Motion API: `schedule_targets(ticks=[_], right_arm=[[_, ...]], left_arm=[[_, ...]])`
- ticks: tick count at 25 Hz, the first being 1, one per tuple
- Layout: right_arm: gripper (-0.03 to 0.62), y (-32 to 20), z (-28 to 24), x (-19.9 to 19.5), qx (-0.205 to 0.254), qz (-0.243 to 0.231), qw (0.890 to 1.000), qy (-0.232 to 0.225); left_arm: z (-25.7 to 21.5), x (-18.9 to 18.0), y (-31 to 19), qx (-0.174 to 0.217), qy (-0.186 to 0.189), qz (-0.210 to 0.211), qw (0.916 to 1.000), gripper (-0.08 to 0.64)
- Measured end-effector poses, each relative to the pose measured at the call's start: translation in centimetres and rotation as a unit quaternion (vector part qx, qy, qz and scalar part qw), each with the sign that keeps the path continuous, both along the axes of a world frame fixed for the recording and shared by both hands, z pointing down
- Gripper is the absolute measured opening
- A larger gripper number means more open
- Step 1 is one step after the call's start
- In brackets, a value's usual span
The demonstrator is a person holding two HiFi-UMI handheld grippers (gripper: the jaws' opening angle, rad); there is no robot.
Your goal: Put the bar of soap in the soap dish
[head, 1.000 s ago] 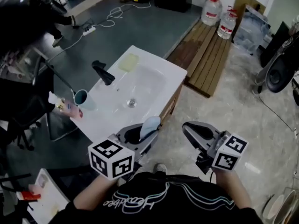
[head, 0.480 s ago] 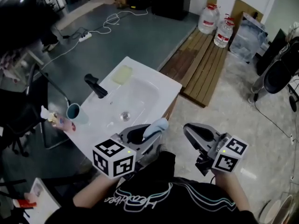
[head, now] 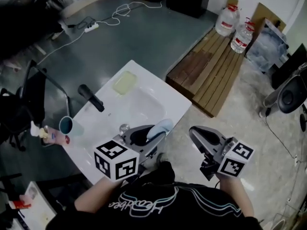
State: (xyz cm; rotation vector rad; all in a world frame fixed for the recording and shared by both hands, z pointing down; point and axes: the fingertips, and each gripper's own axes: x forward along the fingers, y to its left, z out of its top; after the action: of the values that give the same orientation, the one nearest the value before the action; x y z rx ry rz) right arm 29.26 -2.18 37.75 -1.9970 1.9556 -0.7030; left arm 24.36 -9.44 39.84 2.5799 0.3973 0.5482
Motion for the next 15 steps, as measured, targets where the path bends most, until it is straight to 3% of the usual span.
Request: schedule_targets(ticks=[10, 15], right_arm=[[0.029, -8.0, 2.2, 7.0, -0.035, -0.070, 0.997, -0.014], [0.029, -10.6, 2.6, 8.3, -0.042, -0.093, 0.995, -0.010]], left_arm=[[1.8, 5.6, -8.6, -0.018, -0.011, -0.091, 0.9957, 0.140], [1.9, 6.4, -11.3, 0.001, 0.002, -0.120, 0.9928, 0.140]])
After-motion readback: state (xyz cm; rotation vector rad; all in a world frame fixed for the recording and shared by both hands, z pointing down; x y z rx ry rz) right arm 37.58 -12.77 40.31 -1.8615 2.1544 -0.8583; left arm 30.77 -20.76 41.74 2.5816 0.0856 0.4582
